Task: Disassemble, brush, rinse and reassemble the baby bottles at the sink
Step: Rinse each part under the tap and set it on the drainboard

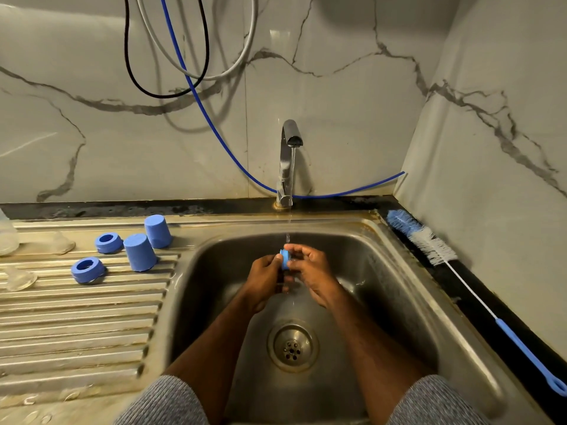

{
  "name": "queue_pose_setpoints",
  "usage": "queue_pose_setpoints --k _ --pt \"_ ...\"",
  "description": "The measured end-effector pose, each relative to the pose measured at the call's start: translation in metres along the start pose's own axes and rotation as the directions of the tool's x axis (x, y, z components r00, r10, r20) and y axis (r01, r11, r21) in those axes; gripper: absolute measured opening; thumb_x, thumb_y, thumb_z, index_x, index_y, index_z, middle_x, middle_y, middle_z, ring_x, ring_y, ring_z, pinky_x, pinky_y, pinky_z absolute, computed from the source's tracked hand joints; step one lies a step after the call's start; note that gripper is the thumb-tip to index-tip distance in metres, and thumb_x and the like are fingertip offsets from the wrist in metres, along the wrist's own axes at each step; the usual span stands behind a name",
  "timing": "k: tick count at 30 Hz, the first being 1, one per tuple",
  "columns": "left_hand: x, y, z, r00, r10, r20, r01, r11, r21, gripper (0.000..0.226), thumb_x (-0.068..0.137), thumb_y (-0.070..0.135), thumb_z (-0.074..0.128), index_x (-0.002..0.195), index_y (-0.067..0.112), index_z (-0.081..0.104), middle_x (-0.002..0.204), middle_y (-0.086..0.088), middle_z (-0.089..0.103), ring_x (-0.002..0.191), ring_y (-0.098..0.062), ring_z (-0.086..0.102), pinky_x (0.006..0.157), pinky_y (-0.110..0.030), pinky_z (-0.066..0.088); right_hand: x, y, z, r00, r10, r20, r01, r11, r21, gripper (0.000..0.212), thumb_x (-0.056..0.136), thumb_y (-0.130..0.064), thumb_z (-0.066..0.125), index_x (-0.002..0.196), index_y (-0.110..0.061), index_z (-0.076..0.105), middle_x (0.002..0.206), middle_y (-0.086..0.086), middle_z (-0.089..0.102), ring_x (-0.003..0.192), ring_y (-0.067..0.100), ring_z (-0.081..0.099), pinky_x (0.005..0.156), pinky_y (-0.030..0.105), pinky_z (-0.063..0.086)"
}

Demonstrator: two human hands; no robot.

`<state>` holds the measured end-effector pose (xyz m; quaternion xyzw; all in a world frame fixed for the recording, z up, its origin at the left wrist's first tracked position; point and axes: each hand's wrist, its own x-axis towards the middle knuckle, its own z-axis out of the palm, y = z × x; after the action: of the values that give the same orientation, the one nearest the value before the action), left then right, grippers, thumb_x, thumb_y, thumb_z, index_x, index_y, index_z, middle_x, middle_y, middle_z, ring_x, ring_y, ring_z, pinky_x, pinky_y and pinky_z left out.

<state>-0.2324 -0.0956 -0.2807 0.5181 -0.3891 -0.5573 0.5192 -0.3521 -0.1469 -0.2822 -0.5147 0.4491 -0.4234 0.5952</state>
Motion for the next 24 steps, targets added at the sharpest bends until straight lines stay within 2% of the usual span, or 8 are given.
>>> queue_pose_setpoints --k 2,6,9,13,17,20,22,24 --pt "0.001 0.0 0.001 0.998 0.053 0.028 -0.053 0.998 -0.015 0.026 0.109 0.014 0.038 0.121 0.007 0.06 0.096 -0.015 0.068 0.069 -0.014 0.067 0.062 -0.029 0.057 0.001 0.002 0.002 1.0 0.01 0.014 -0.011 0.997 0.077 0.036 0.096 0.0 0.059 0.128 -0.016 0.065 0.117 0.004 0.071 0.104 0.018 0.07 0.073 0.026 0.059" --pt "0.001 0.001 0.003 0.986 0.155 0.065 -0.156 0.988 0.013 0.032 0.105 0.002 0.043 0.13 0.016 0.057 0.113 -0.01 0.069 0.086 -0.013 0.071 0.074 -0.028 0.058 0.003 0.001 0.003 1.0 -0.003 -0.025 0.004 0.999 0.039 0.03 0.1 -0.007 0.057 0.128 -0.012 0.065 0.111 0.002 0.072 0.098 0.015 0.071 0.07 0.023 0.059" --pt "-0.001 0.002 0.002 0.975 0.207 0.086 -0.211 0.977 0.037 0.029 0.104 0.004 0.045 0.123 0.02 0.061 0.11 -0.01 0.069 0.088 -0.013 0.068 0.077 -0.026 0.056 0.005 0.0 0.002 0.998 -0.033 -0.053 0.033 0.999 -0.002 0.026 0.097 -0.006 0.062 0.121 -0.009 0.069 0.109 0.009 0.074 0.092 0.018 0.072 0.07 0.028 0.058" --pt "0.001 0.0 -0.002 0.955 0.288 0.076 -0.297 0.942 0.155 0.03 0.104 0.008 0.05 0.129 0.017 0.062 0.113 -0.009 0.071 0.097 -0.019 0.069 0.088 -0.033 0.058 0.006 -0.006 0.007 0.995 -0.023 -0.1 0.023 1.0 0.003 0.012 0.089 -0.005 0.071 0.099 -0.01 0.077 0.091 0.015 0.076 0.069 0.02 0.069 0.056 0.031 0.056" --pt "0.002 0.001 -0.007 0.948 0.313 0.062 -0.319 0.931 0.178 0.028 0.104 0.008 0.049 0.126 0.014 0.065 0.114 -0.006 0.072 0.108 -0.024 0.068 0.095 -0.036 0.057 0.006 -0.012 0.019 0.982 -0.005 -0.191 0.012 0.999 0.036 0.015 0.087 -0.012 0.076 0.1 -0.004 0.073 0.091 0.012 0.075 0.078 0.021 0.073 0.054 0.026 0.056" --pt "0.001 0.001 -0.003 0.966 0.248 0.07 -0.252 0.966 0.057 0.029 0.106 0.009 0.044 0.128 0.007 0.063 0.117 -0.01 0.071 0.111 -0.023 0.068 0.094 -0.031 0.057 0.008 -0.016 0.018 0.971 0.066 -0.231 -0.053 0.996 0.065 0.023 0.087 -0.025 0.077 0.101 -0.007 0.069 0.092 0.009 0.074 0.082 0.02 0.073 0.058 0.027 0.059" --pt "0.003 0.002 -0.002 0.982 0.179 0.054 -0.172 0.979 -0.112 0.031 0.107 0.011 0.042 0.129 0.002 0.062 0.121 -0.017 0.069 0.113 -0.027 0.068 0.095 -0.033 0.057 0.011 -0.017 0.013 0.984 0.08 -0.161 -0.061 0.991 0.123 0.02 0.088 -0.023 0.075 0.101 -0.008 0.071 0.097 0.011 0.075 0.085 0.022 0.075 0.065 0.032 0.062" --pt "0.005 0.005 -0.002 0.995 0.092 0.038 -0.077 0.954 -0.291 0.033 0.108 0.013 0.039 0.129 -0.001 0.061 0.123 -0.022 0.068 0.114 -0.032 0.068 0.095 -0.037 0.058 0.014 -0.013 0.006 0.996 0.053 -0.068 -0.042 0.986 0.161 0.013 0.09 -0.014 0.072 0.103 -0.012 0.074 0.109 0.011 0.074 0.095 0.023 0.074 0.078 0.035 0.063"
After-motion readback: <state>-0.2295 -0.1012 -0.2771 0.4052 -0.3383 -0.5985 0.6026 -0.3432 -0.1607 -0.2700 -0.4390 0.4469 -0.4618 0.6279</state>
